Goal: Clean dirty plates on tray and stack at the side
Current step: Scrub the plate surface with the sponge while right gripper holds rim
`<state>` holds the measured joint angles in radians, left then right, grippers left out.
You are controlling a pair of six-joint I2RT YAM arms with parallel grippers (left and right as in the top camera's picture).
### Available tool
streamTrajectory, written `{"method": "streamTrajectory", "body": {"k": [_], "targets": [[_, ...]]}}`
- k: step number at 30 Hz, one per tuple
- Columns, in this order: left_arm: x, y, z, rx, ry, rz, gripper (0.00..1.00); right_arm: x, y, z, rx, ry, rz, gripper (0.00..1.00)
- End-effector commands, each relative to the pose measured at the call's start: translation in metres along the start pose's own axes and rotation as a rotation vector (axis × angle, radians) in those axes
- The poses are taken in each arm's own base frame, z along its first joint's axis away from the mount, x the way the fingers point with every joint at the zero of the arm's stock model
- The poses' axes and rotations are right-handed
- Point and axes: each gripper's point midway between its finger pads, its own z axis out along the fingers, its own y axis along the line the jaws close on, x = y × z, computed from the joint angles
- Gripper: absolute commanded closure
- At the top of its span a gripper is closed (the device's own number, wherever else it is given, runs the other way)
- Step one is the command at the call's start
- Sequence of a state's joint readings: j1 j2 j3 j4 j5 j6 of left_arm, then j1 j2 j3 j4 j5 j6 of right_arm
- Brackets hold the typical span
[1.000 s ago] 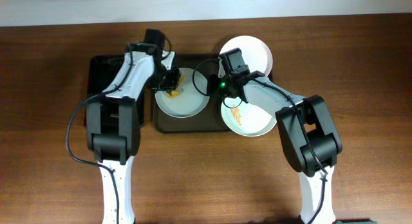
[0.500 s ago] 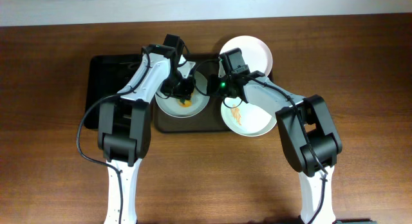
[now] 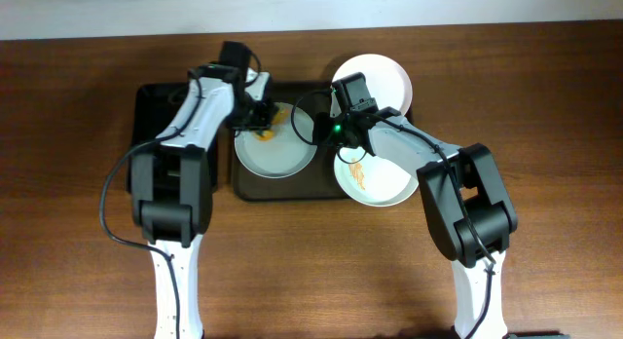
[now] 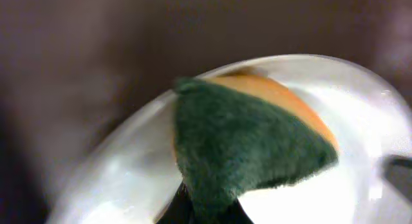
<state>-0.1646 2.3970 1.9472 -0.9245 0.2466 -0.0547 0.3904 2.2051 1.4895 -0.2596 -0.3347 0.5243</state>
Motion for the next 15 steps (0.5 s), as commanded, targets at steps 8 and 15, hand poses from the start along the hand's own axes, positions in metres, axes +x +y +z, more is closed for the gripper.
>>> {"method": "streamTrajectory", "body": {"k": [8, 15], "targets": [[0.128, 0.019, 0.017, -0.043, 0.522, -0.109, 0.99, -0.008, -0.003, 0.000, -0.008, -0.016, 0.018, 0.96], [0.101, -0.038, 0.031, 0.231, 0.393, 0.032, 0.99, -0.008, -0.003, 0.000, -0.008, -0.016, 0.021, 0.96]]}}
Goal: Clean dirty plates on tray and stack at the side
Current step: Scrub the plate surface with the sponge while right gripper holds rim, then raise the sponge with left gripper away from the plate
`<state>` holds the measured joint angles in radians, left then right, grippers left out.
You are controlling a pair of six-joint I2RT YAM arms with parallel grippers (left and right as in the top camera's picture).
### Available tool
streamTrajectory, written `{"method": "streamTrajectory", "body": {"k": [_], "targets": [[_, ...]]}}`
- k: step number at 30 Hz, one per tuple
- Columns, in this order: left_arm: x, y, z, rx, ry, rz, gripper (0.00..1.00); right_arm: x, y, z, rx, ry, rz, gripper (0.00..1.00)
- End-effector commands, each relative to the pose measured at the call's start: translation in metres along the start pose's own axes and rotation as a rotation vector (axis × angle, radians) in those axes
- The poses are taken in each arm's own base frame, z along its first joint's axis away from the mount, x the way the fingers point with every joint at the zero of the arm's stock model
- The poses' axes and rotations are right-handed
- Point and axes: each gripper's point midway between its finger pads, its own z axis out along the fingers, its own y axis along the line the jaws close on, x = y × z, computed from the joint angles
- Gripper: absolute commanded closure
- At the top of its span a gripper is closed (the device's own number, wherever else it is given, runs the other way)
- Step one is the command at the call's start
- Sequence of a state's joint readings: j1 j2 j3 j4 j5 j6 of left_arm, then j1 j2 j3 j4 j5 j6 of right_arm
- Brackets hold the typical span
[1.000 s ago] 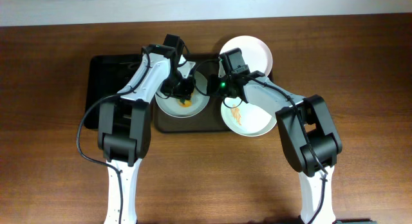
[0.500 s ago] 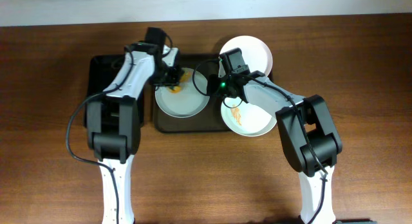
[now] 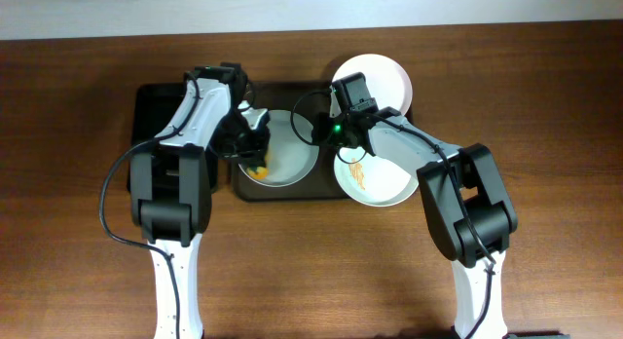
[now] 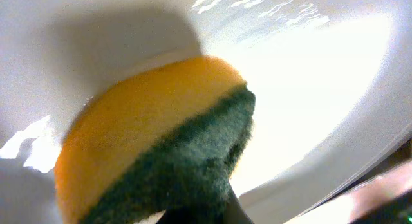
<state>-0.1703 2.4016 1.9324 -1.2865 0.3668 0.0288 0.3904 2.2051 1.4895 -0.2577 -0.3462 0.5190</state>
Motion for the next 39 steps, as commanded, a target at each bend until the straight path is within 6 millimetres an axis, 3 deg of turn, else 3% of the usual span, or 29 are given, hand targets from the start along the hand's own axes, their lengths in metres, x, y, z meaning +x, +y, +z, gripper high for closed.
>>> {"method": "streamTrajectory", "body": {"k": [1, 3, 5, 10, 13, 20, 22, 26, 29, 30, 31, 36, 39], "targets": [[-0.015, -0.013, 0.045, 0.110, -0.007, 0.094, 0.99, -0.009, -0.005, -0.001, 0.003, -0.020, 0.027, 0.96], [-0.035, -0.011, 0.044, 0.102, -0.088, 0.123, 0.99, -0.009, -0.005, -0.001, 0.003, -0.020, 0.027, 0.96], [-0.052, 0.007, 0.041, 0.027, -0.151, 0.041, 0.99, -0.009, -0.005, -0.001, 0.003, -0.019, 0.028, 0.96], [-0.060, 0.052, 0.029, -0.069, -0.200, -0.135, 0.99, -0.003, -0.005, 0.000, 0.004, 0.006, 0.035, 0.96], [-0.060, 0.059, 0.026, -0.056, -0.205, -0.151, 0.99, 0.000, -0.005, 0.000, 0.003, 0.014, 0.036, 0.96], [-0.060, 0.056, 0.027, -0.057, -0.203, -0.145, 0.99, 0.016, 0.002, 0.004, 0.012, 0.062, 0.029, 0.94], [-0.060, 0.056, 0.027, -0.057, -0.202, -0.145, 0.99, 0.019, 0.004, 0.005, 0.013, 0.071, 0.026, 0.80], [-0.059, 0.056, 0.027, -0.057, -0.198, -0.146, 0.99, 0.030, 0.007, 0.006, 0.021, 0.100, 0.023, 0.73], [-0.058, 0.056, 0.027, -0.057, -0.196, -0.147, 0.99, 0.030, 0.007, 0.007, 0.029, 0.096, 0.018, 0.74], [-0.058, 0.055, 0.028, -0.056, -0.196, -0.146, 0.99, 0.030, 0.007, 0.007, 0.032, 0.094, 0.018, 0.90], [-0.058, 0.055, 0.028, -0.056, -0.196, -0.146, 0.99, 0.029, 0.006, 0.007, 0.036, 0.092, 0.019, 0.96], [-0.058, 0.053, 0.027, -0.043, -0.194, -0.145, 0.99, 0.025, 0.007, 0.007, 0.032, 0.076, 0.024, 0.96], [-0.061, 0.042, 0.013, 0.011, -0.200, -0.145, 0.99, 0.024, 0.007, 0.007, 0.031, 0.074, 0.032, 0.96]]}}
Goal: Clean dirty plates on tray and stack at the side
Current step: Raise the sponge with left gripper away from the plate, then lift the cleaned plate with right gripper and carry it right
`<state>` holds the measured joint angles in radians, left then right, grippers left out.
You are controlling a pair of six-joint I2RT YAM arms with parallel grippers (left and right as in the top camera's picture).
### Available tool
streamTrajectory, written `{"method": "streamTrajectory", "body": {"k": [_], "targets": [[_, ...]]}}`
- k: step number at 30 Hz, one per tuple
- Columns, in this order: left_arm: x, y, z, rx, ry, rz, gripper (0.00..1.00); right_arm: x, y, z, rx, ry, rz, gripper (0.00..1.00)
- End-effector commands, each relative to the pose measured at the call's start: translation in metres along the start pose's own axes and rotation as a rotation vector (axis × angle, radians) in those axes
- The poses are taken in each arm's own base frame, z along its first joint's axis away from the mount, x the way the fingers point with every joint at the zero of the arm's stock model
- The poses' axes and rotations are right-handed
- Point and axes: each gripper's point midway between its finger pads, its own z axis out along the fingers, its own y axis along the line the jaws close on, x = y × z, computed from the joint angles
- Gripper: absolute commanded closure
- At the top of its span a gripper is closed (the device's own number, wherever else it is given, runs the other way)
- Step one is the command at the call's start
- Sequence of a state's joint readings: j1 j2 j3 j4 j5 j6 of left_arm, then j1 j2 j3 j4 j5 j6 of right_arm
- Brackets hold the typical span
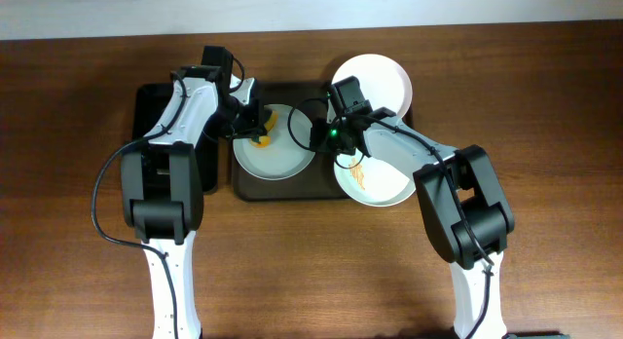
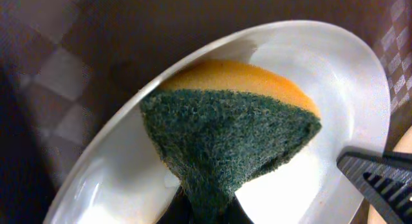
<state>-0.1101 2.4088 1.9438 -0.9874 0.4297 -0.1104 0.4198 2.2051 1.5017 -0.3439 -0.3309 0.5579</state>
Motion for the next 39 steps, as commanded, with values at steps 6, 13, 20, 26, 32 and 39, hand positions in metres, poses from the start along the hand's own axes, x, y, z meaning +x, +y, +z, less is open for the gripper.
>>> {"method": "streamTrajectory", "body": {"k": [6, 13, 20, 26, 32, 39], "targets": [[-0.005, 0.003, -0.036, -0.043, 0.062, -0.040, 0.99, 0.004, 0.004, 0.005, -0.009, 0.007, -0.008, 0.96], [-0.012, -0.025, -0.110, -0.031, 0.021, 0.057, 0.99, 0.002, 0.006, 0.003, -0.011, 0.001, -0.015, 0.96], [-0.016, -0.016, -0.134, -0.035, -0.018, 0.052, 0.99, -0.022, 0.020, -0.042, 0.039, -0.112, -0.109, 0.96], [-0.024, -0.013, -0.131, -0.041, -0.043, 0.062, 0.99, -0.028, 0.020, -0.097, 0.267, -0.220, -0.230, 0.96], [-0.026, -0.013, -0.131, -0.042, -0.051, 0.065, 0.99, -0.017, 0.017, -0.125, 0.544, -0.304, -0.335, 0.96], [-0.026, -0.013, -0.131, -0.042, -0.051, 0.066, 0.99, -0.010, 0.024, -0.145, 0.767, -0.414, -0.429, 0.96]]}}
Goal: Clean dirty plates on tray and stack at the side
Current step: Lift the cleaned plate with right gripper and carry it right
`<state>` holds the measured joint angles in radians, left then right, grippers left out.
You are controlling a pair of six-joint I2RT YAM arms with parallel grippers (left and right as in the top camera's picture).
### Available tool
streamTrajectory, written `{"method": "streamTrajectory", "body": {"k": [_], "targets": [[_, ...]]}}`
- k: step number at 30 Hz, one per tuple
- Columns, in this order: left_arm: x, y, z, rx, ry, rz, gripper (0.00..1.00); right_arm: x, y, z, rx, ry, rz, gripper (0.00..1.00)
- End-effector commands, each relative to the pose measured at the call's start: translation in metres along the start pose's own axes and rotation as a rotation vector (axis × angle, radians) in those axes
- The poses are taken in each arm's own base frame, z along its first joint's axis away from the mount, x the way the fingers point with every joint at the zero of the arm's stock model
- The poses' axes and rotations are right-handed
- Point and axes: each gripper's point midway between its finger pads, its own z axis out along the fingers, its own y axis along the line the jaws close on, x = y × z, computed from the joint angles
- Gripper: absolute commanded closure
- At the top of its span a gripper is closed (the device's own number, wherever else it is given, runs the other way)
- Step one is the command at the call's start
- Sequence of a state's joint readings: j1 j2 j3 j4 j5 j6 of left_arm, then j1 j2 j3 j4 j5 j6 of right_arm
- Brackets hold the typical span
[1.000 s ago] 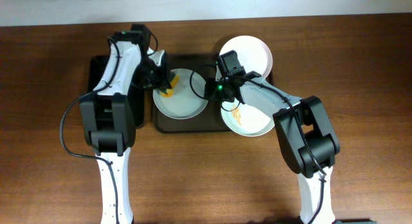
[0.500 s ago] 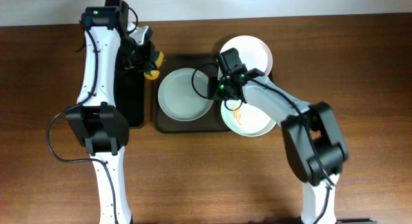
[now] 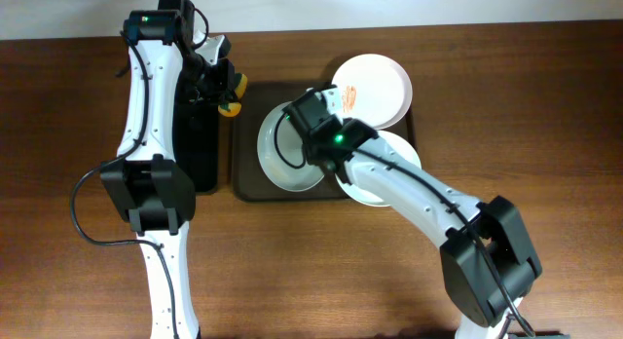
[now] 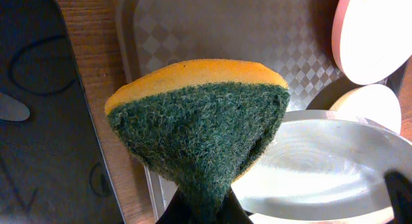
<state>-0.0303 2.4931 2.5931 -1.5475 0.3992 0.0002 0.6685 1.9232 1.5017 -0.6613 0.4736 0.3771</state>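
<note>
My left gripper [image 3: 220,90] is shut on a yellow-and-green sponge [image 4: 199,127], held above the left edge of the brown tray [image 4: 244,31], off the plates. The sponge [image 3: 232,85] shows yellow in the overhead view. My right gripper [image 3: 295,134] is shut on the rim of a white plate [image 3: 282,162], which looks lifted and tilted over the tray [image 3: 248,180]. The same plate [image 4: 322,166] fills the lower right of the left wrist view. A plate with an orange smear [image 3: 380,81] lies at the tray's back right. Another plate [image 3: 394,178] is partly hidden under my right arm.
A black mat [image 3: 200,144] lies on the wooden table left of the tray, under my left arm. In the left wrist view the mat [image 4: 38,121] is at the left, with a strip of bare wood between it and the tray.
My left gripper and the sponge have left the plate's back rim and now sit farther back-left, over the tray's edge. The right arm has swung left and the plate looks raised and shifted right.
The sponge was pressed on the plate's back rim, then on its left side, then at the back rim again, while the right gripper held the plate's right edge. Now the sponge is off the plate and the right gripper holds the plate up.
</note>
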Motion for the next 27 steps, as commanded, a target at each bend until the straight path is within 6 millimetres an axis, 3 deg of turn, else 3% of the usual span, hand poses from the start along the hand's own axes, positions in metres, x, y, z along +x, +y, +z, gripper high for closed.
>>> {"method": "streamTrajectory", "body": {"k": [1, 8, 19, 27], "targets": [[-0.002, -0.001, -0.004, -0.004, -0.013, 0.026, 0.99, -0.017, -0.022, -0.021, 0.202, -0.121, -0.032, 0.96], [-0.002, -0.001, -0.004, -0.004, -0.012, 0.026, 0.99, -0.029, -0.031, -0.051, 0.415, -0.246, -0.115, 0.96], [-0.001, -0.005, -0.002, -0.003, -0.010, 0.033, 0.99, -0.046, -0.040, -0.095, 0.647, -0.424, -0.105, 0.96], [0.000, -0.004, 0.000, -0.031, -0.001, 0.039, 0.99, -0.047, -0.034, -0.094, 0.616, -0.438, -0.072, 0.96]]}}
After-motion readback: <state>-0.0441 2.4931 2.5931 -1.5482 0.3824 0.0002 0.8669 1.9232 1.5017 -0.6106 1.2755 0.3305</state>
